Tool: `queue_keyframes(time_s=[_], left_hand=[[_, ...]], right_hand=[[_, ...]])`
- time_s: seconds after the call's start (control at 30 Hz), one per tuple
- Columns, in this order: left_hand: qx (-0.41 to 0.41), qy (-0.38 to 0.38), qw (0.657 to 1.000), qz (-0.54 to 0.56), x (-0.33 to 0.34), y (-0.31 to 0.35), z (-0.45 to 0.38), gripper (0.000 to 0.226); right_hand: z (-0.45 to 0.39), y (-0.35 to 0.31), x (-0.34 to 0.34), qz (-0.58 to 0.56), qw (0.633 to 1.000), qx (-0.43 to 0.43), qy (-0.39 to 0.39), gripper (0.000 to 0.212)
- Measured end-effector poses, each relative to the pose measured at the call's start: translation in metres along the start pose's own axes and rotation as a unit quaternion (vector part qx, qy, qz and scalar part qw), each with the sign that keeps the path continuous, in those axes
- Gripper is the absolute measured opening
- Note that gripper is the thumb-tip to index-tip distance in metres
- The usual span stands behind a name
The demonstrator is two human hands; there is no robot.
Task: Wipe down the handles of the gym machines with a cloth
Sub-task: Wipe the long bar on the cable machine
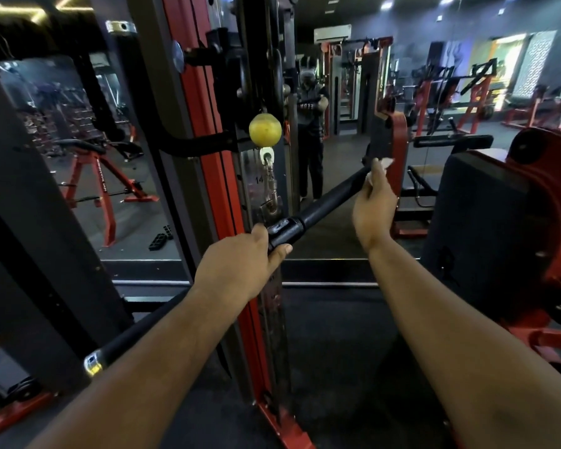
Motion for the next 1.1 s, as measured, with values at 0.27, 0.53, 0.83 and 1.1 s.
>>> queue_keyframes(time_s=[0.27,0.53,0.83,1.1], left_hand=[[0.028,0.024,0.999,-0.039,-0.001,-0.011,-0.005,0.058],[0.016,0.017,0.998,-0.060,0.000,-0.029,-0.004,0.054],[0.031,0.003,0.999,-0.039,-0.012,-0.045,0.006,0.062],[0.062,-0.034,0.996,-0.057,-0.035,-0.084,0.022,0.062]], right_hand=[[0.045,0.011,0.013,0.136,0.957,-0.198,-0.164,0.048],[0.139,-0.030,0.021,0.000,0.949,-0.259,-0.179,0.044],[0.099,-0.044,0.010,0.185,0.950,-0.175,-0.181,0.051],[0.174,-0.077,0.012,0.057,0.966,-0.180,-0.176,0.047]])
Point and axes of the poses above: each hand's wrist, its own z-axis away from the middle knuckle, its own x-axis out of the palm, y = z × x, the point moved 2 cm from there along -z, towards the middle knuckle, and after that the axes turned 7 degrees about y, right-handed, at the moved point
